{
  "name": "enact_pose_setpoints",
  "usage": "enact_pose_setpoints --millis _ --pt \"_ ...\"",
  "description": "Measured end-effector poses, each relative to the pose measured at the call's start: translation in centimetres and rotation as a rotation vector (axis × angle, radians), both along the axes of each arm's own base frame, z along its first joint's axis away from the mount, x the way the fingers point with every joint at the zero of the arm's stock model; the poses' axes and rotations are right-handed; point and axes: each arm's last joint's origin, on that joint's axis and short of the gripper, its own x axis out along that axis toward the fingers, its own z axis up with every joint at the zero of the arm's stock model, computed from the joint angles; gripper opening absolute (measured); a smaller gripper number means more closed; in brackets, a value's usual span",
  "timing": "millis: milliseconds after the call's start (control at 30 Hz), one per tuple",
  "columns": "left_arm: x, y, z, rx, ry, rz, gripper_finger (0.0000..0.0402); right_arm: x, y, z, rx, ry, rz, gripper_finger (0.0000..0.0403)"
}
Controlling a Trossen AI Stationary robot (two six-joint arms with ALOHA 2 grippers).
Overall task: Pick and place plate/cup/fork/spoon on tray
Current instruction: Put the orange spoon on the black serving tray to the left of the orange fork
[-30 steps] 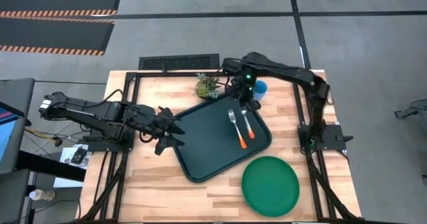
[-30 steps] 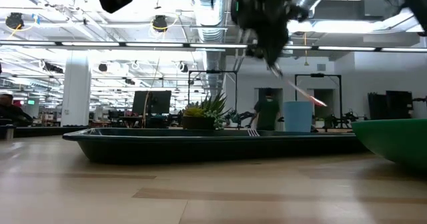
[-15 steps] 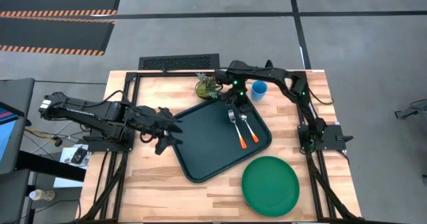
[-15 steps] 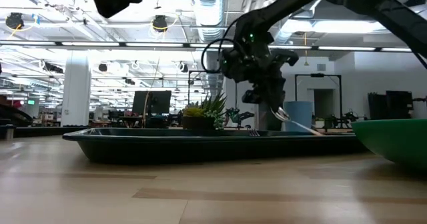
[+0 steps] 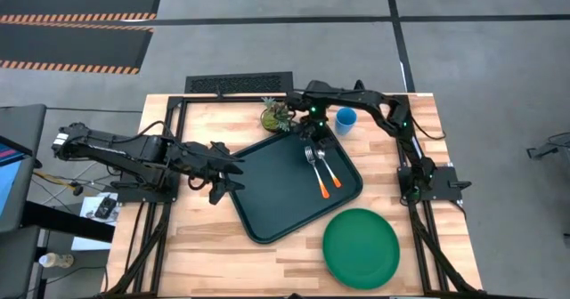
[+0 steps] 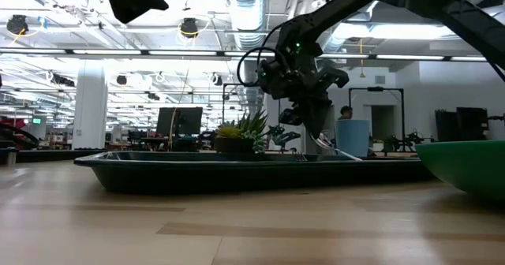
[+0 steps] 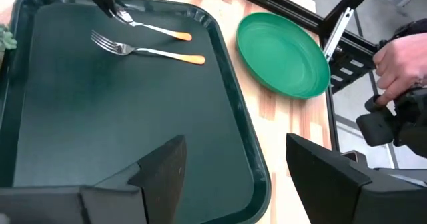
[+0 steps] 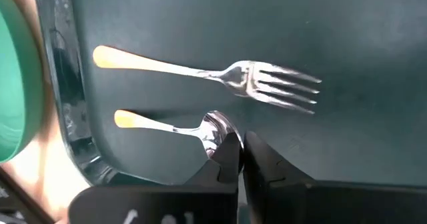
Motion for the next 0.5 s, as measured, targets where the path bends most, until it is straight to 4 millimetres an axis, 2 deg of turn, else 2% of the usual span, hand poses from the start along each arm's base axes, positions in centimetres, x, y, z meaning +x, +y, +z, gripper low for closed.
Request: enact_pose_setpoints --millis 167,333,500 --pt "0.0 0.0 0.0 -0.009 0.006 0.007 0.0239 -0.5 -0.7 0.0 0.006 0.023 -0.050 0.0018" --pt "0.0 0.0 0.0 -0.014 0.007 0.010 0.0239 -1.4 -1.4 -0.8 0.017 0.061 -0.098 0.0030" --pt "0.0 0.0 0.0 -0.017 0.007 0.013 0.0239 -1.2 -1.4 -1.2 0.008 0.046 -0.096 0.0036"
